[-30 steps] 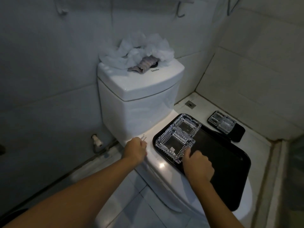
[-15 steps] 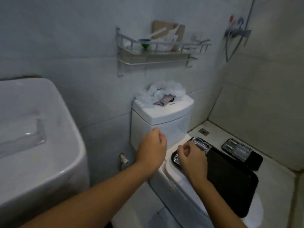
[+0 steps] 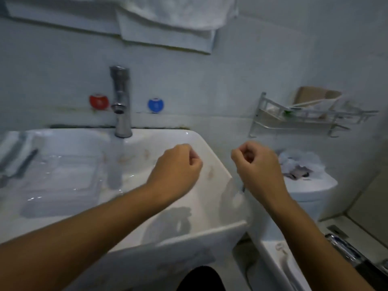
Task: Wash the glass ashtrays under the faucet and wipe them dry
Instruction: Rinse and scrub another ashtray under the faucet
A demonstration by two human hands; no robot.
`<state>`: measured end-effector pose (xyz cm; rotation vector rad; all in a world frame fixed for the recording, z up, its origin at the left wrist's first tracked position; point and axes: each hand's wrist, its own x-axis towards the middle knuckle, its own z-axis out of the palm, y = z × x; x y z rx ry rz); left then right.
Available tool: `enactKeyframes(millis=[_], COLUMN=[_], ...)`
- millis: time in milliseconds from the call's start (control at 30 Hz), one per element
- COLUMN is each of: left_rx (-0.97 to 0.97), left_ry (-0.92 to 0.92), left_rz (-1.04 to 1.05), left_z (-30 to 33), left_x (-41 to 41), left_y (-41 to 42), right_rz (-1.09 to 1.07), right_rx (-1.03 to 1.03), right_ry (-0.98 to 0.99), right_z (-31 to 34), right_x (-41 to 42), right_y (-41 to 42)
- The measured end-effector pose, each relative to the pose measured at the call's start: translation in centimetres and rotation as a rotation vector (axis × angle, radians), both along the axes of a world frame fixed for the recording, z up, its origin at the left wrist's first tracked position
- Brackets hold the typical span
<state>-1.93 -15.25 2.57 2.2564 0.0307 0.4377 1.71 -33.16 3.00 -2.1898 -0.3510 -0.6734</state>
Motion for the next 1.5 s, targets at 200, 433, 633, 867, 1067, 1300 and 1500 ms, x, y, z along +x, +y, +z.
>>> enactKeyframes(millis=[200,433,633,867,1067,1300,1500], left_rx=[0.071,0.38,0.496,0.501,0.523,0.334,0.16], left_ry=[0.153,0.025,0.45,0.547,0.448,0.182,0.068], left_rz=[0.226,0.538,0.654,0.647,0.679,0.707,0.659], left_z=[-2.1,-2.1,-3.1,-4.1,-3.7,-3.5,-3.3], left_x=[-1.1,-4.4,-5.0,-4.8,-5.2,-4.8,-3.8], left_y=[11.3,20.3,21.3,23.1,22.9,22.6,20.6], right_rz=[0.25,0.546,0.555,0.579,0.53,0.449,0.454], right_rx=[-0.477,-0.508,-0.586,-0.466,-0.446,-0.466,-0.143], right_ry=[0.41,0.749,0.788,0.664,0.547,0.44,0.867], right_z=[1.1,-1.2,-2.8,-4.5,-4.8,-2.3,0.3], right_x=[1.1,0.9,0.9,0.6,0.0,-0.1,0.7], right_y=[10.0,21.9,26.6,27.2,27.2,25.2,22.4])
